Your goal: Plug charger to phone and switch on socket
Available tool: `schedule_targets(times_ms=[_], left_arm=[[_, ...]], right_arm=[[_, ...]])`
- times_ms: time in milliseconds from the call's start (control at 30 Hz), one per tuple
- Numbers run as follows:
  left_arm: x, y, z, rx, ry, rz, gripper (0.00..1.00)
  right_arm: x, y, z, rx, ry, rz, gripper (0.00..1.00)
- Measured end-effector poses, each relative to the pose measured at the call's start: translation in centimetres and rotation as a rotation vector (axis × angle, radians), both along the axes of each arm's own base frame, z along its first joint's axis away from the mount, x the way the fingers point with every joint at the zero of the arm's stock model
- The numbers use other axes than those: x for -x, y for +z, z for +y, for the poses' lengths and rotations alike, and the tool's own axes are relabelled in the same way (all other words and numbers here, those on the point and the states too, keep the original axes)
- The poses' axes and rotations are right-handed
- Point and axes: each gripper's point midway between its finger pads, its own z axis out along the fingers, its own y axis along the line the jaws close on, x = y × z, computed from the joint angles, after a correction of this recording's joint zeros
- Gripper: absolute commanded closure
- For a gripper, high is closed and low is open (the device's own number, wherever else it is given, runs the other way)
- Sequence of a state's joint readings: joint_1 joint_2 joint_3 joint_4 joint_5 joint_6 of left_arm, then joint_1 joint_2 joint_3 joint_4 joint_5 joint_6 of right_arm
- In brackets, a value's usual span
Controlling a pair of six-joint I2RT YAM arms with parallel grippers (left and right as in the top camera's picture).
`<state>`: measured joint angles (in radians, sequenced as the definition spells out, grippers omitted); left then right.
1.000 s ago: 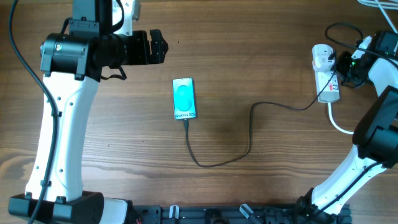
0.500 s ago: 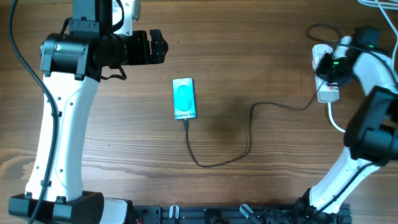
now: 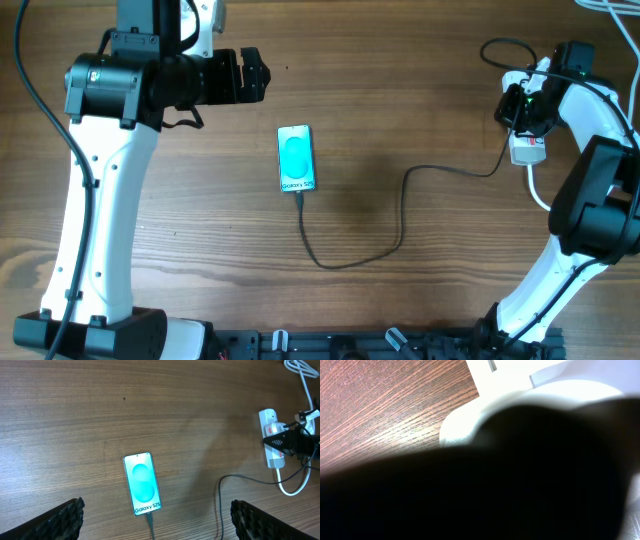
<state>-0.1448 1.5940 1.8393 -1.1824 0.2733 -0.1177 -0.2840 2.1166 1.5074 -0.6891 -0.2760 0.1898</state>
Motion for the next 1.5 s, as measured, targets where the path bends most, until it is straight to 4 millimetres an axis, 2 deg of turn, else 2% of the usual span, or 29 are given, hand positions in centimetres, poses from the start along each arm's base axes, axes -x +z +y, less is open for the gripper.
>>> schedule_targets(times_ms=[133, 200, 267, 367, 433, 500, 533, 600, 633, 667, 733, 767, 800, 833, 933, 1033, 1133, 1233, 1367, 1433, 1467, 1500], left_arm=[[0.0, 0.0, 0.0, 0.000, 0.000, 0.000, 0.00], [0.0, 0.0, 0.0, 0.000, 0.000, 0.000, 0.00], [0.0, 0.0, 0.0, 0.000, 0.000, 0.000, 0.00], [0.0, 0.0, 0.0, 0.000, 0.000, 0.000, 0.00], [0.0, 0.0, 0.0, 0.000, 0.000, 0.000, 0.00], [0.0, 0.0, 0.0, 0.000, 0.000, 0.000, 0.00], [0.0, 0.0, 0.0, 0.000, 0.000, 0.001, 0.00], [0.0, 0.0, 0.0, 0.000, 0.000, 0.000, 0.00], [0.0, 0.0, 0.0, 0.000, 0.000, 0.002, 0.00], [0.0, 0.0, 0.0, 0.000, 0.000, 0.001, 0.00], [0.0, 0.0, 0.0, 0.000, 0.000, 0.000, 0.00], [0.0, 0.0, 0.0, 0.000, 0.000, 0.001, 0.00], [0.0, 0.0, 0.0, 0.000, 0.000, 0.000, 0.00], [0.0, 0.0, 0.0, 0.000, 0.000, 0.000, 0.00], [0.0, 0.0, 0.0, 0.000, 0.000, 0.001, 0.00], [0.0, 0.0, 0.0, 0.000, 0.000, 0.001, 0.00], [0.0, 0.0, 0.0, 0.000, 0.000, 0.000, 0.00], [0.0, 0.0, 0.0, 0.000, 0.000, 0.001, 0.00], [0.0, 0.0, 0.0, 0.000, 0.000, 0.001, 0.00], [0.0, 0.0, 0.0, 0.000, 0.000, 0.002, 0.00], [0.0, 0.0, 0.0, 0.000, 0.000, 0.001, 0.00], [0.0, 0.0, 0.0, 0.000, 0.000, 0.000, 0.00]], right_arm=[[0.4, 0.3, -1.0, -0.009, -0.022, 0.006, 0.96], [1.3, 0.8, -2.3, -0.017, -0.055, 0.021, 0.96], [2.3, 2.1, -4.4, -0.016, -0.107, 0.013, 0.96], [3.8, 7.8, -8.4, 0.015, -0.203, -0.090, 0.96], [4.9, 12.8, -9.8, 0.035, -0.240, -0.193, 0.96], [6.7, 21.1, -8.3, 0.051, -0.206, -0.381, 0.96], [7.2, 22.7, -7.4, 0.054, -0.174, -0.417, 0.95], [9.7, 27.2, -3.9, 0.070, -0.071, -0.509, 0.92], [11.4, 29.5, -2.3, 0.091, -0.029, -0.559, 0.87], [12.9, 30.8, -1.2, 0.104, -0.006, -0.584, 0.76], [16.7, 34.1, 1.3, 0.154, 0.031, -0.665, 0.48], [18.7, 35.4, 2.6, 0.177, 0.046, -0.706, 0.39], [20.8, 36.5, 4.0, 0.196, 0.059, -0.741, 0.04], [22.6, 37.2, 5.1, 0.215, 0.069, -0.771, 0.00], [27.9, 37.5, 8.4, 0.234, 0.078, -0.805, 0.00], [32.0, 36.8, 10.8, 0.252, 0.078, -0.823, 0.00], [33.9, 35.5, 11.6, 0.254, 0.064, -0.789, 0.00], [34.0, 35.1, 11.6, 0.277, 0.097, -0.779, 0.00], [32.9, 34.4, 12.4, 0.269, 0.244, -0.808, 0.00], [31.7, 33.7, 12.6, 0.243, 0.291, -0.826, 0.00], [30.3, 33.2, 12.5, 0.220, 0.323, -0.858, 0.00], [29.6, 32.8, 12.5, 0.209, 0.339, -0.869, 0.00]])
